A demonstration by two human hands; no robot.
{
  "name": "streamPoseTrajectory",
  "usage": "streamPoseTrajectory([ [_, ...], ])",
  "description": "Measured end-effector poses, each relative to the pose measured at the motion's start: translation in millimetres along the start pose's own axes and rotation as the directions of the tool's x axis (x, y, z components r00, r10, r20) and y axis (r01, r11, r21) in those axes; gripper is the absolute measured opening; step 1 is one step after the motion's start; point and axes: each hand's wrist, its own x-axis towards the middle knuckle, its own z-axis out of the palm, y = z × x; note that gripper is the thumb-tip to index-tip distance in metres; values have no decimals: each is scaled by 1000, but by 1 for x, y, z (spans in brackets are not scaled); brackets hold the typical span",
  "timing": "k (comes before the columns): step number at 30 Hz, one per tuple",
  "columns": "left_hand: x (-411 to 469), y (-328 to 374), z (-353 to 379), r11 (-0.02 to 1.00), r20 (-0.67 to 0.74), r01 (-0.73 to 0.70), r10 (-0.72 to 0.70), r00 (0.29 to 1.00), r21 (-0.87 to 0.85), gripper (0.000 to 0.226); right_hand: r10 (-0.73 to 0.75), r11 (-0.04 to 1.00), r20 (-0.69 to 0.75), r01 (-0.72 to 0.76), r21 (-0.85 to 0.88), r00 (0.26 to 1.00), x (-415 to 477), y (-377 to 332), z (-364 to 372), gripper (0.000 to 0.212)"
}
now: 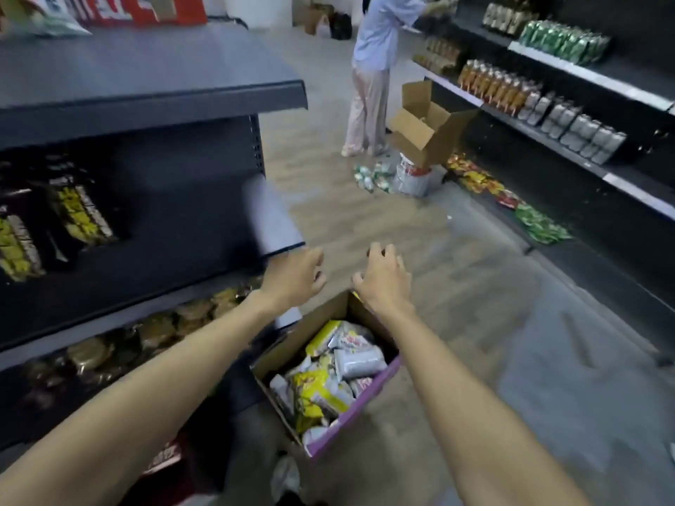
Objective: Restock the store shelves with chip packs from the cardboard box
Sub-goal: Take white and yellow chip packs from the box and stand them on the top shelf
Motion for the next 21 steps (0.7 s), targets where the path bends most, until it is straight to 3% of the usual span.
streamPoseTrajectory([
  [2, -6, -14, 36, 996, 85, 18, -10, 996, -92, 18, 42, 999, 70, -41, -26, 997, -7, 9, 25, 39],
  [6, -21, -39, 114, 975, 265, 124, -72, 961, -185, 37, 130, 989, 217, -113, -90, 967, -19, 26, 73, 39],
  [11, -42, -50, 167, 986, 431, 128, -71, 900, -105, 21, 215, 972, 332, -170, -159, 918, -32, 42, 127, 44],
  [16, -77, -52, 217, 966, 606, 240, -134, 784, -96, 24, 260, 963, 489, -188, -191, 833, -48, 60, 172, 51],
  [21, -107, -52, 267, 968, 680, 237, -121, 723, -80, 26, 239, 967, 566, -141, -212, 789, -52, 86, 219, 54],
])
